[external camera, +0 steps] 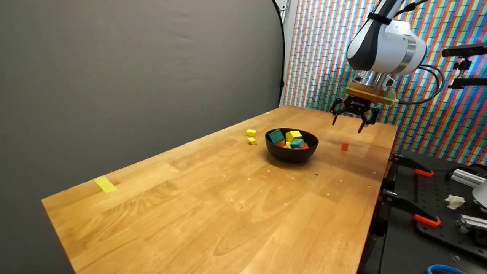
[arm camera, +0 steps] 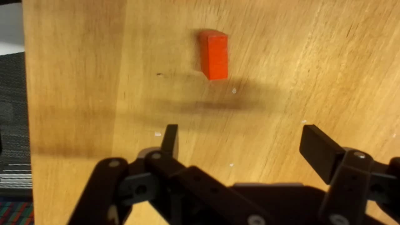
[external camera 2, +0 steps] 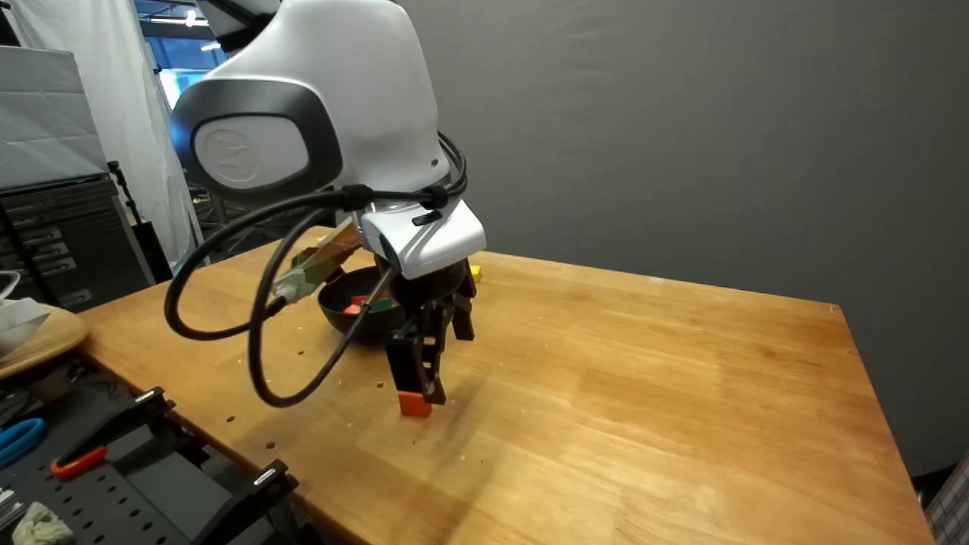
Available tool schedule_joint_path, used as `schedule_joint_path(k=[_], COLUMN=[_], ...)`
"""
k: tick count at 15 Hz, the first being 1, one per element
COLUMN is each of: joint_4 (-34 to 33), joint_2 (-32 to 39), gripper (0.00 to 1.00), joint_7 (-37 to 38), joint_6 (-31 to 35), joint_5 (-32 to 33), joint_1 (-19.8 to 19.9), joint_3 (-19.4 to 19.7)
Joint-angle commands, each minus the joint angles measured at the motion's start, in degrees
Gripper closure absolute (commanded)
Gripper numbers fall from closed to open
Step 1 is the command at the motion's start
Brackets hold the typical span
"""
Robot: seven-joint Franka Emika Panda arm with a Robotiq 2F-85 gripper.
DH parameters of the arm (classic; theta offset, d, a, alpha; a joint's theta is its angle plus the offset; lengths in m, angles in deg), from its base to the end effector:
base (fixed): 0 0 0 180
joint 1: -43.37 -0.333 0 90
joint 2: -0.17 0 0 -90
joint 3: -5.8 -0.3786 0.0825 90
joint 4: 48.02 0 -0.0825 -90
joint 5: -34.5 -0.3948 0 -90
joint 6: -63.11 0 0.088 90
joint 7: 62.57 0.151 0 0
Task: Put all the toy blocks into the bowl.
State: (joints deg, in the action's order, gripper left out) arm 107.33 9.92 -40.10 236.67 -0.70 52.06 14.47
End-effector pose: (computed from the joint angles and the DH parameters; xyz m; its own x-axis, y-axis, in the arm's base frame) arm 0.3916 -0.1678 0.1940 0.2656 -0.9623 0.0586 -0.9485 -0.2717 -0.1632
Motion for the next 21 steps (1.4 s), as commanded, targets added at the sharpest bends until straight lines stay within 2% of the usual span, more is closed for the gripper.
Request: schedule_joint_path(k=[1,4,5,7,11,12,14,16,17,18,21], joint_4=[-1.0,-3.3,-4.1,-4.8,-5.0,-3.5,-3.9,-3.9,-4.6,-5.0,-6.1], joint_2=[-1.9,-0.1,1.0,3.3,6.6,5.2,6.5,4.4,5.2,5.9,7.2], gripper=[0.03,0.08,0.06,0.11,0.01,0.01,0.0,0.02,0.25,0.26,0.5], joint_7=[-6.7,-12.6,-13.9,-15.9,-17.4,-15.1,-15.5,-19.1,-20.3,-20.6,-21.5], joint_6=[-3.5,-4.1,-4.2,-4.1,-3.4,-3.4,-3.4,-3.2,-3.6,-3.2,-3.7], joint_5=[-8.0,-17.2,-19.5,-22.2,-22.3,-21.0,-21.0,-22.1,-22.5,-22.4,-22.6], joint_1=[3.6,5.1,5.4,5.9,6.4,5.3,5.7,6.2,6.6,6.5,6.8], joint_3=[-5.6,-9.7,-10.3,-10.6,-10.0,-9.7,-9.7,-11.3,-11.9,-12.1,-13.0])
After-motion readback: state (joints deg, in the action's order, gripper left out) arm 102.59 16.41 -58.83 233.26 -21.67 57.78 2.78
